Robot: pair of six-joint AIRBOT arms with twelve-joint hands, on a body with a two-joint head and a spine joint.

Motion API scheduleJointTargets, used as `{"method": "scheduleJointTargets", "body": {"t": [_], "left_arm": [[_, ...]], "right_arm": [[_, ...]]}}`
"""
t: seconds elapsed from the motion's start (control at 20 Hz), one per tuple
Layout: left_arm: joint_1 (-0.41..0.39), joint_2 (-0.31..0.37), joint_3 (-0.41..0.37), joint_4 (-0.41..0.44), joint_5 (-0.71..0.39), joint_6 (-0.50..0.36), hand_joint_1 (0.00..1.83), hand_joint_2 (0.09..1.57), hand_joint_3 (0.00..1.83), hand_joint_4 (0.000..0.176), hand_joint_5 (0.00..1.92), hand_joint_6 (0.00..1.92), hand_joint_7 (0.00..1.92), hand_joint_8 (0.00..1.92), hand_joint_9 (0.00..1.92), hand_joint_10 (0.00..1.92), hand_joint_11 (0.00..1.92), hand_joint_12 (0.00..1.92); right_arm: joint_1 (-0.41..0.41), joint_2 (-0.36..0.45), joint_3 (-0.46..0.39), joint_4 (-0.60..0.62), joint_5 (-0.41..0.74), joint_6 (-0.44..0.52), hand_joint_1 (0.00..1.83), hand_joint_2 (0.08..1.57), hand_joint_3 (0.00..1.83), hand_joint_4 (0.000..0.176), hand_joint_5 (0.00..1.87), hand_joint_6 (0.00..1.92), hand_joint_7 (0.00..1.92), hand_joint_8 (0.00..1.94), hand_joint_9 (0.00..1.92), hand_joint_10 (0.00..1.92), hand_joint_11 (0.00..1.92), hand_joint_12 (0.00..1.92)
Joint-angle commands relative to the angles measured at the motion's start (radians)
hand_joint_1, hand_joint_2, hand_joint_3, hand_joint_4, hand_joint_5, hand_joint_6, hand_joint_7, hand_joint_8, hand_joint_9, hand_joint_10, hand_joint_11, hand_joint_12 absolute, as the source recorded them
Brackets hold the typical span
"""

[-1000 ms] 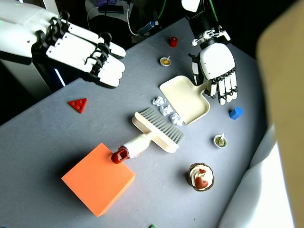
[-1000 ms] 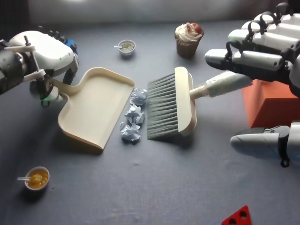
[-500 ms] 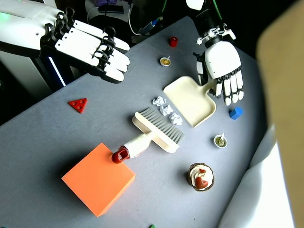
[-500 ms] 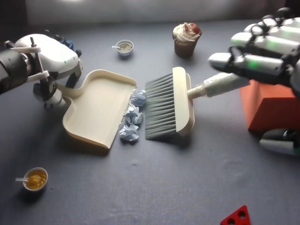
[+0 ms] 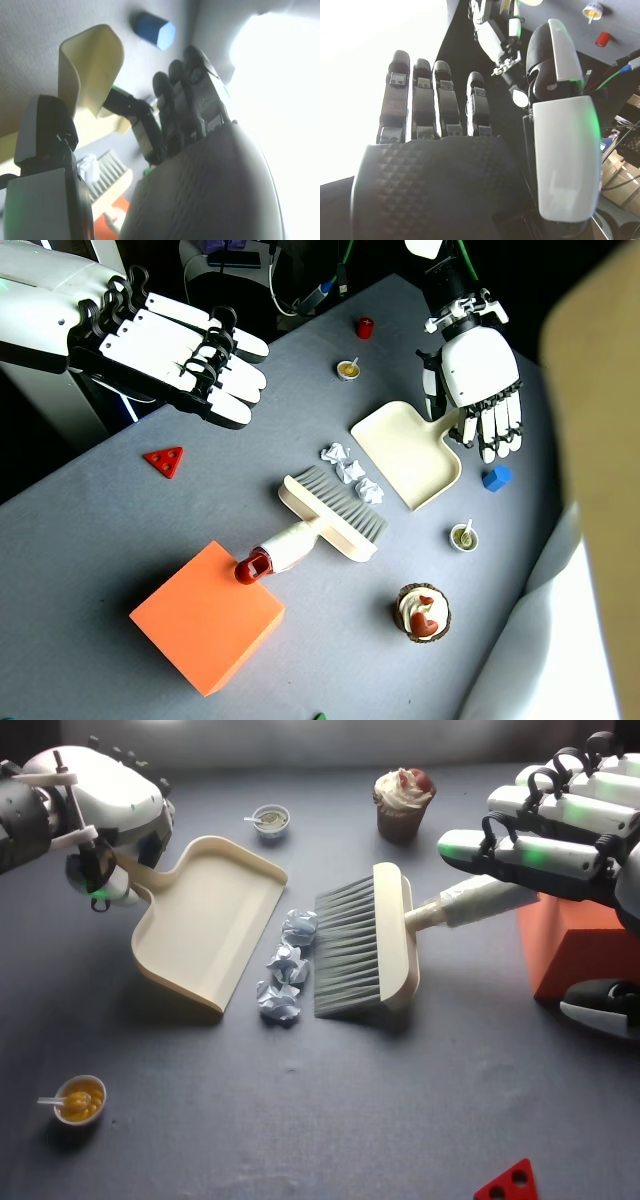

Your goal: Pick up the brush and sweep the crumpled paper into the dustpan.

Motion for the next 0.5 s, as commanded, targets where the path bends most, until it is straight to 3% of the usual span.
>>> {"method": "scheduleJointTargets", "body": {"t": [0.0,0.3,0.45], "left_arm": [[-0.011,0.007,0.0,0.024,0.079,0.007,1.07,1.15,0.0,0.0,0.91,1.08,0.38,0.0,0.3,0.0,0.28,0.05],[0.018,0.019,-0.021,-0.012,0.098,0.007,1.09,1.15,0.0,0.0,0.92,1.07,0.36,0.0,0.27,0.0,0.26,0.04],[0.022,0.024,-0.023,-0.029,0.104,0.007,1.08,1.14,0.0,0.0,0.94,1.05,0.37,0.01,0.28,0.0,0.28,0.04]], "right_arm": [[0.009,0.005,-0.003,-0.031,-0.103,-0.004,0.95,1.06,0.0,0.0,0.14,0.02,0.15,0.01,0.17,0.01,0.25,0.03],[0.0,-0.006,-0.005,-0.01,-0.118,-0.013,1.06,1.06,0.0,0.0,0.18,0.01,0.18,0.01,0.21,0.01,0.3,0.05],[-0.042,-0.052,-0.007,0.065,-0.226,-0.106,1.01,1.09,0.0,0.0,0.17,0.01,0.18,0.0,0.19,0.0,0.27,0.03]]}}
